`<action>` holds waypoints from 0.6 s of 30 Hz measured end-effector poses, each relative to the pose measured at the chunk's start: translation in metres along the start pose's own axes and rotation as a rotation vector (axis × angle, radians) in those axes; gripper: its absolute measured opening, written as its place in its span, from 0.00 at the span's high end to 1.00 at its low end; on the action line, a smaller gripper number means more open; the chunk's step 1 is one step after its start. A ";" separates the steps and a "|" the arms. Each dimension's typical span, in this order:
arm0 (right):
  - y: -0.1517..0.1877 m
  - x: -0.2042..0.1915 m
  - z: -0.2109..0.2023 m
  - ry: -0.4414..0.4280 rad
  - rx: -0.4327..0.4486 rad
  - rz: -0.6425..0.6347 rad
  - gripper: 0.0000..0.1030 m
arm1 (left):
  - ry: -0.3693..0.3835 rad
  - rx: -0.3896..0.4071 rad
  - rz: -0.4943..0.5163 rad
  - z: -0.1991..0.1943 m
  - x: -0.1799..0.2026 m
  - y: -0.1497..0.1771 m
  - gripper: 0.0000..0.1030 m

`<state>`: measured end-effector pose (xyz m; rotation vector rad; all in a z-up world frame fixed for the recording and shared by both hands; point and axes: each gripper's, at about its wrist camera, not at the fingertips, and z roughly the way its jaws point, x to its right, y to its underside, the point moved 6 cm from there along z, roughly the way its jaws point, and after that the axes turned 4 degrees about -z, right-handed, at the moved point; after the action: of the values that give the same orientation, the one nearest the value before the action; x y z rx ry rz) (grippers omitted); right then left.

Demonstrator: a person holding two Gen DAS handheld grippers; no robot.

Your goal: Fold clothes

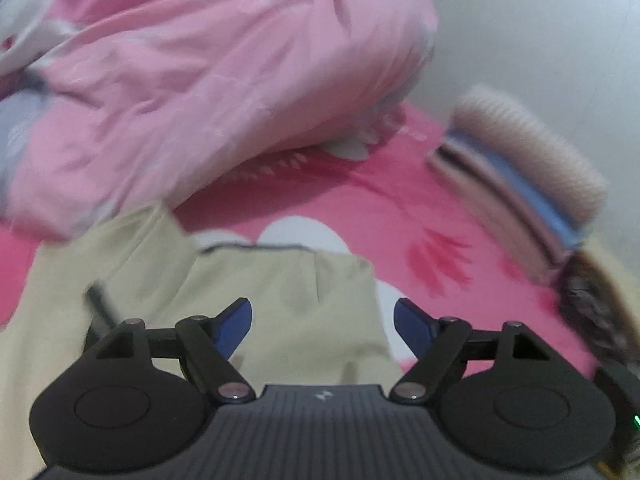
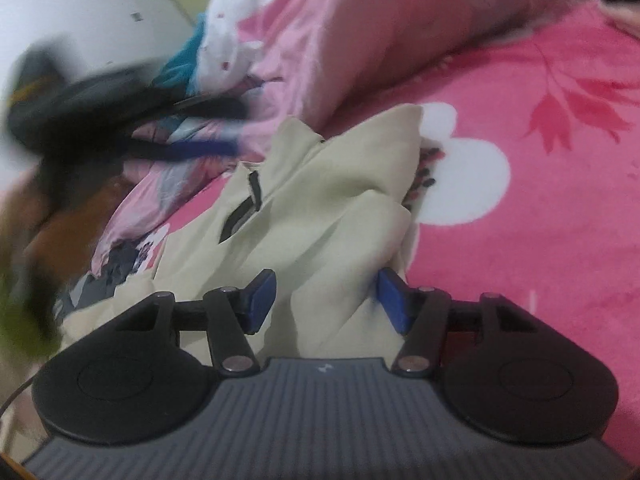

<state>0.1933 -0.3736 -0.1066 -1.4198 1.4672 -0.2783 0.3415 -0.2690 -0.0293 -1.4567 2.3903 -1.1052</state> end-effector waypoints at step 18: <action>0.001 0.008 -0.004 -0.084 0.023 0.021 0.37 | -0.083 -0.066 -0.224 0.091 -0.004 -0.006 0.91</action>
<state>0.1912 -0.3817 -0.1096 -1.3812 1.4050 -0.2188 0.3896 -0.3149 -0.0923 -1.7909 2.2714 -0.9950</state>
